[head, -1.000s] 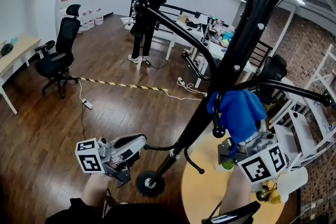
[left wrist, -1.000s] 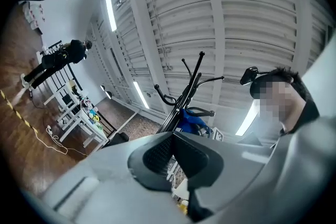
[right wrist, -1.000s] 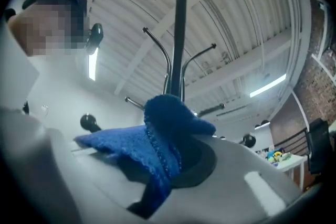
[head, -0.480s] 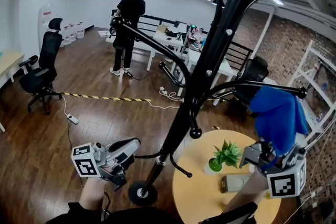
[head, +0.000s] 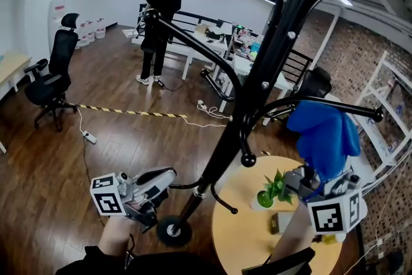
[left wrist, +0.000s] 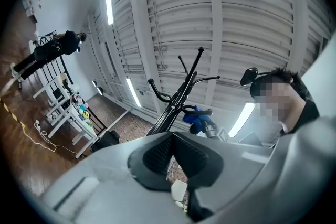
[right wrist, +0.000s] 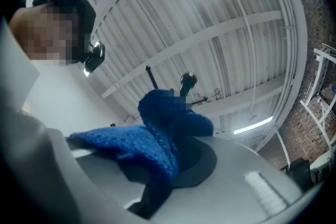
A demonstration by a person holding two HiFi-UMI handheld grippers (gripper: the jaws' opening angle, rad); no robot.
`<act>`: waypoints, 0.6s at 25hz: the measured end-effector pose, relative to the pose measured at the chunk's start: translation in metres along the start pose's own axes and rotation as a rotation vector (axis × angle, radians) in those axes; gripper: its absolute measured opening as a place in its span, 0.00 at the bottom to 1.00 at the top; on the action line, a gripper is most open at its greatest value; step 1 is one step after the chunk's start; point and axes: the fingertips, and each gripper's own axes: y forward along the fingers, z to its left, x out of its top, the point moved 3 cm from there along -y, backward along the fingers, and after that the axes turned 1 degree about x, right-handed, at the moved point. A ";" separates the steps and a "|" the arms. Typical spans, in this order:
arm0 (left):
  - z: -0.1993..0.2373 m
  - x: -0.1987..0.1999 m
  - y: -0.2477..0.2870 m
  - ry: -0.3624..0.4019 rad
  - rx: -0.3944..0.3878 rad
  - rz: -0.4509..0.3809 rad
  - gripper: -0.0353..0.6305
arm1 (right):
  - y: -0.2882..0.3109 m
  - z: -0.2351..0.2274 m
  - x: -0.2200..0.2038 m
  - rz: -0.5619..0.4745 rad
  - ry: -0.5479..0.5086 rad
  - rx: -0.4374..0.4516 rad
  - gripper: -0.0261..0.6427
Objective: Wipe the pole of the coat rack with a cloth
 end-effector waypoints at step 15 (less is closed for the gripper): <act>-0.002 0.004 -0.036 0.003 0.136 -0.024 0.06 | -0.048 0.054 -0.203 0.477 0.252 0.157 0.07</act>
